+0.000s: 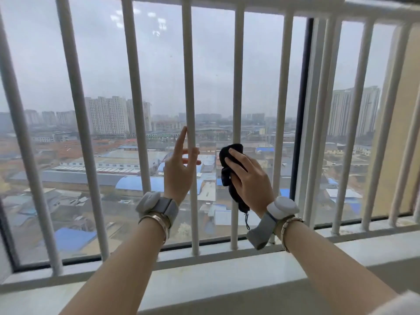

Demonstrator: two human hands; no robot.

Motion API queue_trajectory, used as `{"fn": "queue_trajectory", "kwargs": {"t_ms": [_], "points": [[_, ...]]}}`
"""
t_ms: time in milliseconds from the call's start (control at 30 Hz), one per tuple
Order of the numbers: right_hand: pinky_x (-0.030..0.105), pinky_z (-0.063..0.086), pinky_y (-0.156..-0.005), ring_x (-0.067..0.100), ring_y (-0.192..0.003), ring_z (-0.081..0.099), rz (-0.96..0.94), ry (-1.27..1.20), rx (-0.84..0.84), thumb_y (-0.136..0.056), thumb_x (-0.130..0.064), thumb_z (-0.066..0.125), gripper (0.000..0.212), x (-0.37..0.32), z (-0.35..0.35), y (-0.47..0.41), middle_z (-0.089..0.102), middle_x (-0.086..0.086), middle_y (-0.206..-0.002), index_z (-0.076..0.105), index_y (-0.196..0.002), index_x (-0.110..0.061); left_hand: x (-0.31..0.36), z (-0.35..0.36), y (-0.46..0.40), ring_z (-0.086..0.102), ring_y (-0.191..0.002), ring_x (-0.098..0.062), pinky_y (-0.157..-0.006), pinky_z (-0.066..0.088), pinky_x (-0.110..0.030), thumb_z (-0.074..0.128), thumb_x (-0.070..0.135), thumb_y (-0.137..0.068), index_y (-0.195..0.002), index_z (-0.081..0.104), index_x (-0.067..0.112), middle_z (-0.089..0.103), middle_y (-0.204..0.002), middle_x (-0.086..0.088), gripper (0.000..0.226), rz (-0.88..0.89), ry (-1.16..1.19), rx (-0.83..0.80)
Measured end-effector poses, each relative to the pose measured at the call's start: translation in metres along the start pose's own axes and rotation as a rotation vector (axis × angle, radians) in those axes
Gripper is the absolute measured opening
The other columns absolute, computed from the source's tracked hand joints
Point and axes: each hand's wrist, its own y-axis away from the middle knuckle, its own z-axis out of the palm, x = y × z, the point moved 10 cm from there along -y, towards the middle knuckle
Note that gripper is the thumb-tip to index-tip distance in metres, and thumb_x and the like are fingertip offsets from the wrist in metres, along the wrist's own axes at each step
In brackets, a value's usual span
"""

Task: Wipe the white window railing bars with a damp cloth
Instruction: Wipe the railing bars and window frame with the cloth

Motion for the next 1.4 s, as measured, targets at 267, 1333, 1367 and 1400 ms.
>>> {"fn": "queue_trajectory", "kwargs": {"t_ms": [267, 1333, 1367, 1400], "points": [[0.026, 0.054, -0.076, 0.024, -0.106, 0.050, 0.025, 0.046, -0.118, -0.088, -0.010, 0.052, 0.028, -0.021, 0.024, 0.094, 0.060, -0.001, -0.127, 0.068, -0.112, -0.011, -0.052, 0.020, 0.087, 0.066, -0.062, -0.004, -0.060, 0.057, -0.033, 0.050, 0.026, -0.094, -0.124, 0.045, 0.017, 0.065, -0.080, 0.010, 0.032, -0.203, -0.020, -0.157], [0.035, 0.054, -0.084, 0.027, -0.096, 0.064, 0.428, 0.163, -0.448, -0.054, 0.005, 0.083, 0.062, 0.021, 0.038, 0.223, 0.065, 0.008, -0.117, 0.068, -0.112, -0.007, -0.045, 0.093, 0.181, 0.057, -0.095, -0.006, -0.082, 0.048, -0.024, 0.050, 0.024, -0.093, -0.132, 0.042, 0.015, 0.058, -0.107, 0.006, 0.040, -0.204, -0.087, -0.322], [0.035, 0.054, -0.086, 0.027, -0.097, 0.063, 0.437, 0.121, -0.423, -0.058, 0.006, 0.081, 0.058, 0.014, 0.041, 0.223, 0.065, 0.007, -0.118, 0.067, -0.113, -0.007, -0.045, 0.101, 0.178, 0.058, -0.093, -0.007, -0.081, 0.048, -0.023, 0.048, 0.026, -0.094, -0.131, 0.042, 0.015, 0.058, -0.105, 0.006, 0.039, -0.242, -0.046, -0.345], [0.034, 0.053, -0.087, 0.027, -0.099, 0.063, 0.420, 0.066, -0.417, -0.061, 0.006, 0.080, 0.056, 0.005, 0.045, 0.221, 0.064, 0.006, -0.120, 0.067, -0.114, -0.007, -0.046, 0.107, 0.175, 0.060, -0.093, -0.009, -0.080, 0.049, -0.023, 0.046, 0.027, -0.095, -0.130, 0.042, 0.016, 0.058, -0.104, 0.006, 0.037, -0.276, -0.008, -0.366]]}}
